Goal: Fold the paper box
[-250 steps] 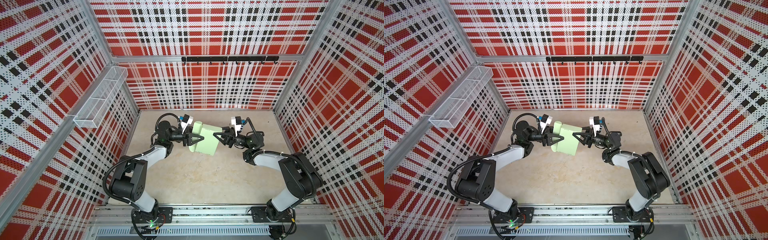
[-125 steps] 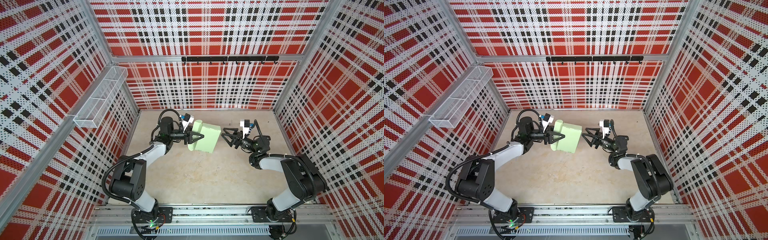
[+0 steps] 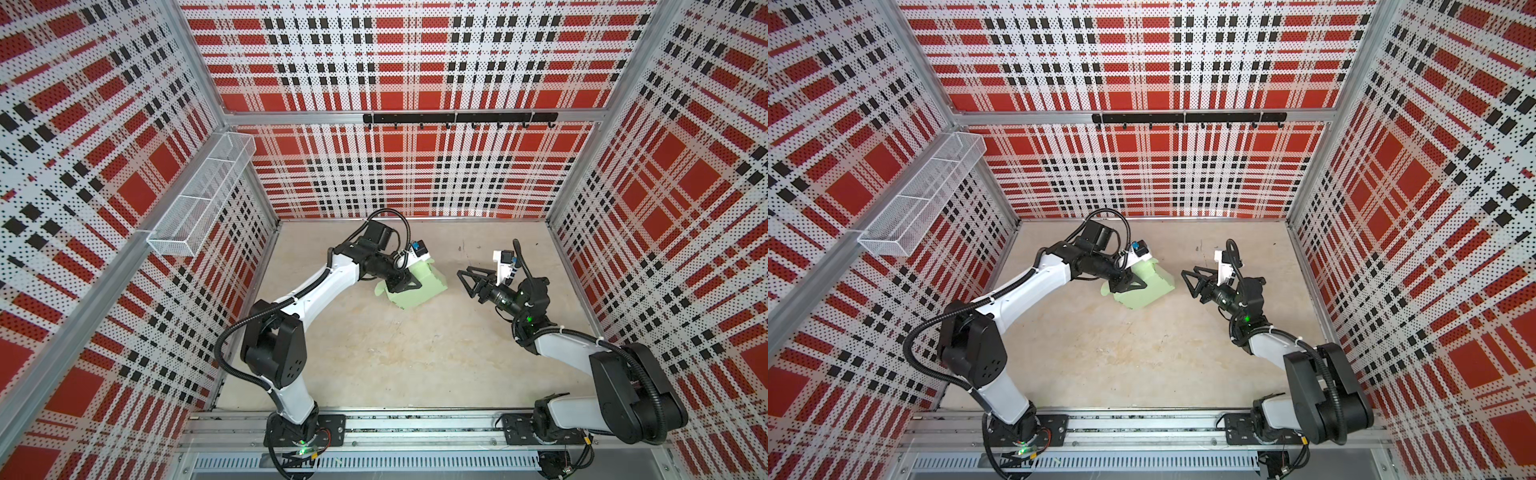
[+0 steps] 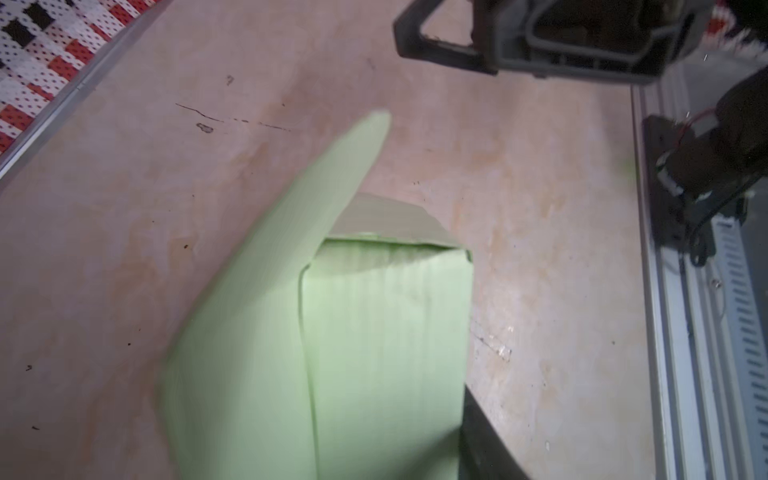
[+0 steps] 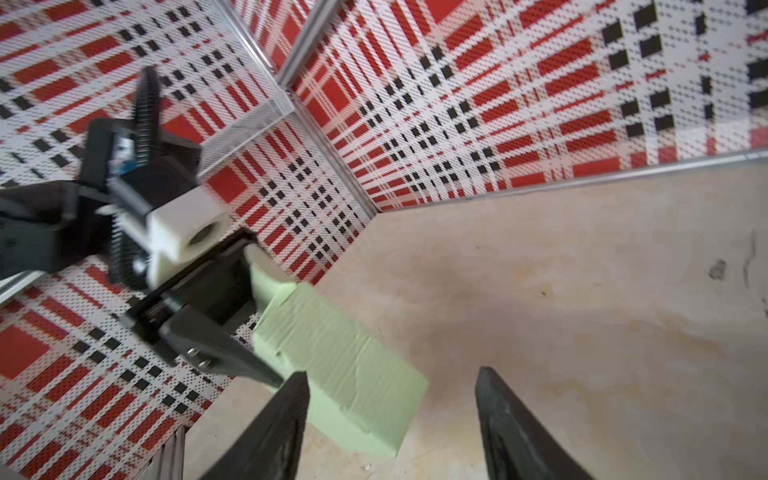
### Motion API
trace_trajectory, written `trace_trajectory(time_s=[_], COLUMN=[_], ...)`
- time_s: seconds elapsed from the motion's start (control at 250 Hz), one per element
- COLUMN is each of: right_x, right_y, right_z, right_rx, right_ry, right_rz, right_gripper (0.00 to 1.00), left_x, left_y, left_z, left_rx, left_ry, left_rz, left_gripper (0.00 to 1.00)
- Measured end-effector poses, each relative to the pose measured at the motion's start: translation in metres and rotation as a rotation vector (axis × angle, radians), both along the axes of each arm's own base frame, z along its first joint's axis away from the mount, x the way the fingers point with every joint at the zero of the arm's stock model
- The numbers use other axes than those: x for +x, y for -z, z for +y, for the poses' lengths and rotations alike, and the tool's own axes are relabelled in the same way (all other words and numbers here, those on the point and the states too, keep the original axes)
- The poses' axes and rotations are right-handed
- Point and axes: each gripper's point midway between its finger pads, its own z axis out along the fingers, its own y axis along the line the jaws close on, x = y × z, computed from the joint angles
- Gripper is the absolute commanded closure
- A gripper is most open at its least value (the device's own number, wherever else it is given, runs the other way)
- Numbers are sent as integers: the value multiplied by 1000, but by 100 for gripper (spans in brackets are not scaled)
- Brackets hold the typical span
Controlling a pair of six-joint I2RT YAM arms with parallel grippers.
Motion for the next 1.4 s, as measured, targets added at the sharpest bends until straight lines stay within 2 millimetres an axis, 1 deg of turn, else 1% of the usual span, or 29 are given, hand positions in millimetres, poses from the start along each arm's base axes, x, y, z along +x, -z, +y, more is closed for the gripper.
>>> trace_trajectory(time_s=[0.164, 0.236, 0.304, 0.388, 0.464, 0.592, 0.72, 0.952, 1.096, 1.212, 1.401], right_x=[7, 8, 5, -6, -15, -29, -40, -40, -45, -48, -56], right_y=[23, 37, 51, 68, 76, 83, 88, 90, 92, 88, 82], right_z=[-7, -8, -5, 2, 11, 29, 40, 49, 60, 67, 67], right_rx=[2, 2, 2, 3, 4, 1, -4, 26, 34, 43, 41], right_ry=[74, 105, 108, 99, 85, 56, 50, 55, 29, 18, 38], right_rz=[112, 166, 211, 267, 298, 326, 341, 349, 350, 338, 327], right_gripper=[40, 40, 39, 38, 35, 29, 27, 26, 25, 25, 26], left_x=[-20, -26, -29, -29, -27, -25, -24, -20, -19, -19, -20], left_y=[39, 55, 68, 80, 81, 83, 85, 86, 86, 86, 86], left_z=[1, 1, 1, -2, -4, -5, -6, -8, -9, -10, -14], left_rx=[188, 259, 313, 355, 371, 382, 393, 399, 399, 398, 384], left_ry=[99, 135, 163, 188, 193, 193, 195, 182, 177, 178, 183], left_rz=[-17, -20, -17, -16, -31, -37, -42, -43, -44, -45, -39], left_gripper=[58, 58, 57, 56, 55, 53, 53, 52, 51, 51, 51])
